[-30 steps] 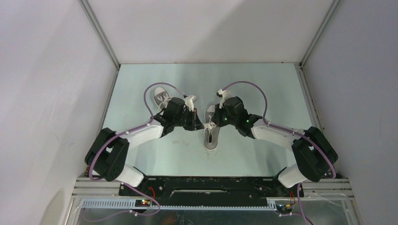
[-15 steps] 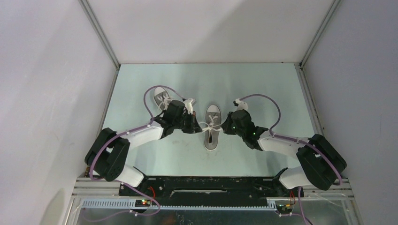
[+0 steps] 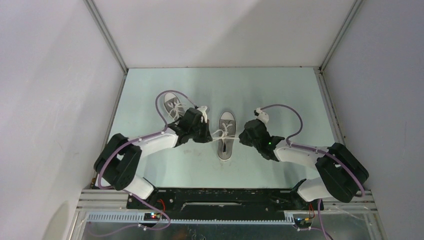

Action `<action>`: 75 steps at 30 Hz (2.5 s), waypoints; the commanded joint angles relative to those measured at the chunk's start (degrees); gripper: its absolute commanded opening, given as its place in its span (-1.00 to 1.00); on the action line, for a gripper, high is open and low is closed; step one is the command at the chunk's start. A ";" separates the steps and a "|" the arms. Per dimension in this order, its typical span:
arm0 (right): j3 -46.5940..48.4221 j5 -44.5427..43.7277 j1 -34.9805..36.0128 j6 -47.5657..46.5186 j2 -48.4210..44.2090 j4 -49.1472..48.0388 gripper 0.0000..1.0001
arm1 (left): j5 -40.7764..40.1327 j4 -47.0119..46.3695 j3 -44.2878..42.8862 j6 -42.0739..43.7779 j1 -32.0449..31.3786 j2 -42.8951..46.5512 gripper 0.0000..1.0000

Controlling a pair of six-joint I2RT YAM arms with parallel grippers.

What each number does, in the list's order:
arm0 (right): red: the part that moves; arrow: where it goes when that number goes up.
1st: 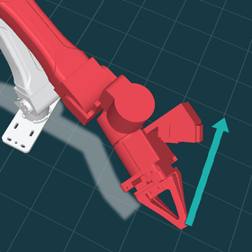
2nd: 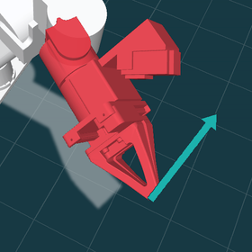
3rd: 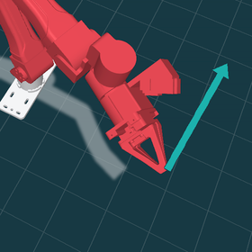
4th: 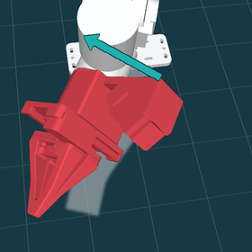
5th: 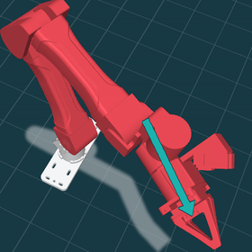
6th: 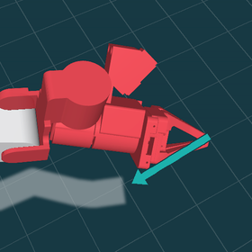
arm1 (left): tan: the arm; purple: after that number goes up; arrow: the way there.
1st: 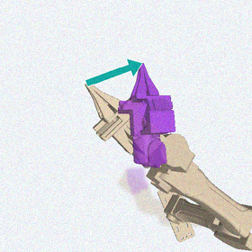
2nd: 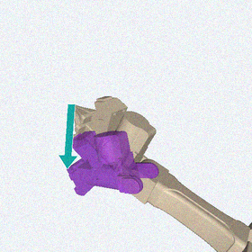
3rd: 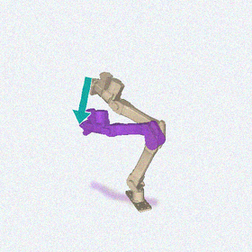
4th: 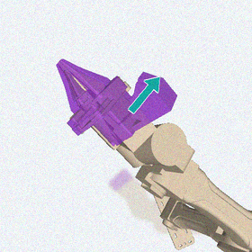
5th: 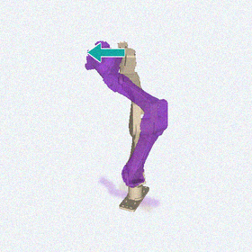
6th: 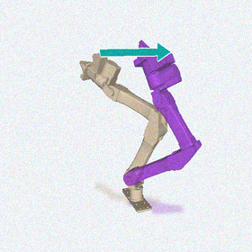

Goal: Tie the shoes

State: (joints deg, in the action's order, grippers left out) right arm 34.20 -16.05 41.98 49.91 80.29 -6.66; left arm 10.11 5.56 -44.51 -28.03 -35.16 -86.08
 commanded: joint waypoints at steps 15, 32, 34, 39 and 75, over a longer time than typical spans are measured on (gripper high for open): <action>4.52 -14.76 0.10 3.15 6.23 15.86 -1.00 | -29.59 18.24 -9.86 -0.69 -7.68 -7.96 -1.00; 16.77 -24.71 3.53 -1.83 16.80 30.64 -1.00 | -38.11 27.72 -18.25 -0.09 -11.13 -15.46 -1.00; 17.30 -25.77 3.70 -1.75 17.50 31.58 -1.00 | -38.86 28.29 -18.86 -0.12 -11.58 -15.92 -1.00; 19.84 -30.83 4.01 -0.33 19.49 36.68 -1.00 | -41.61 30.51 -20.54 -0.75 -12.57 -17.20 -1.00; 12.91 -14.62 1.47 -13.90 1.56 20.98 -0.22 | -36.26 24.22 -18.91 1.19 -12.72 2.12 0.48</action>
State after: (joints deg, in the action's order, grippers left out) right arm 50.83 -38.54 45.84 41.56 91.29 23.27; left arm -27.64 33.50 -64.27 -27.73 -47.88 -94.89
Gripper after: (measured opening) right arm 0.338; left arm 0.625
